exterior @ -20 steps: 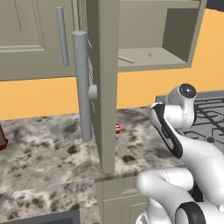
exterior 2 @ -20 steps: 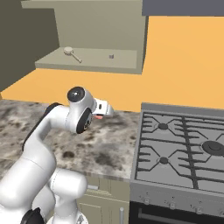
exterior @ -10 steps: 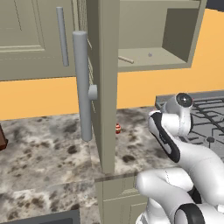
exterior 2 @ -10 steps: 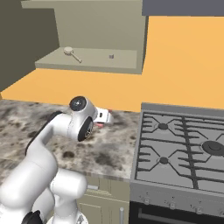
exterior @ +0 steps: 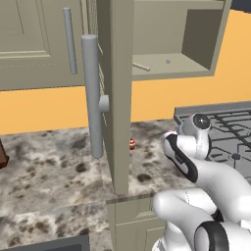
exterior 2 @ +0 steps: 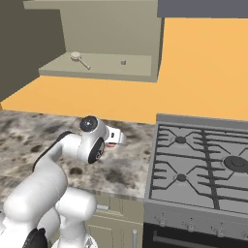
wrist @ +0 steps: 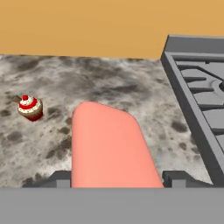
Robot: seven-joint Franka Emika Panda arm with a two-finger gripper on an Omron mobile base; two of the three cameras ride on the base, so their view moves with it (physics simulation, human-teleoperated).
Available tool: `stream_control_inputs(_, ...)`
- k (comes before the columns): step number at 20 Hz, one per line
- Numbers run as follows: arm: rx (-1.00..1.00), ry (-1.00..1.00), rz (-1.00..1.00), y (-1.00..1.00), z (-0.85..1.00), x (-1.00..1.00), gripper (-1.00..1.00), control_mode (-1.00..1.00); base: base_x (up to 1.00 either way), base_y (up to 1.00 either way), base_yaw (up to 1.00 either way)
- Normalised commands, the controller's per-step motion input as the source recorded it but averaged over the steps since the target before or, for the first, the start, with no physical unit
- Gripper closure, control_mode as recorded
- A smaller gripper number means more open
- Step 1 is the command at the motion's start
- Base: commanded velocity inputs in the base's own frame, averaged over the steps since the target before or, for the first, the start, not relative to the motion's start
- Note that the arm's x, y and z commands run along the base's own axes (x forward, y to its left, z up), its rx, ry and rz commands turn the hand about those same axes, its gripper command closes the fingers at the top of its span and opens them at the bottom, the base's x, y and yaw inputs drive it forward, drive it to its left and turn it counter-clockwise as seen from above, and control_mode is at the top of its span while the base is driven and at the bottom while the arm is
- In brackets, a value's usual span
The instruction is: Pick the dish brush and bar soap from the cabinet and place them on the counter.
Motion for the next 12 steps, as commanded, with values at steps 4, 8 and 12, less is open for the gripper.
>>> stream_control_inputs(4,0.0,0.05,0.0,0.0,-0.25,0.08,1.0,-1.0,0.0,0.0,0.0)
stream_control_inputs(8,0.0,0.08,0.0,0.0,-0.27,0.08,1.0,-1.0,0.0,0.0,0.0)
stream_control_inputs(12,0.0,0.1,0.0,0.0,-0.3,0.1,1.0,-1.0,0.0,0.0,0.0)
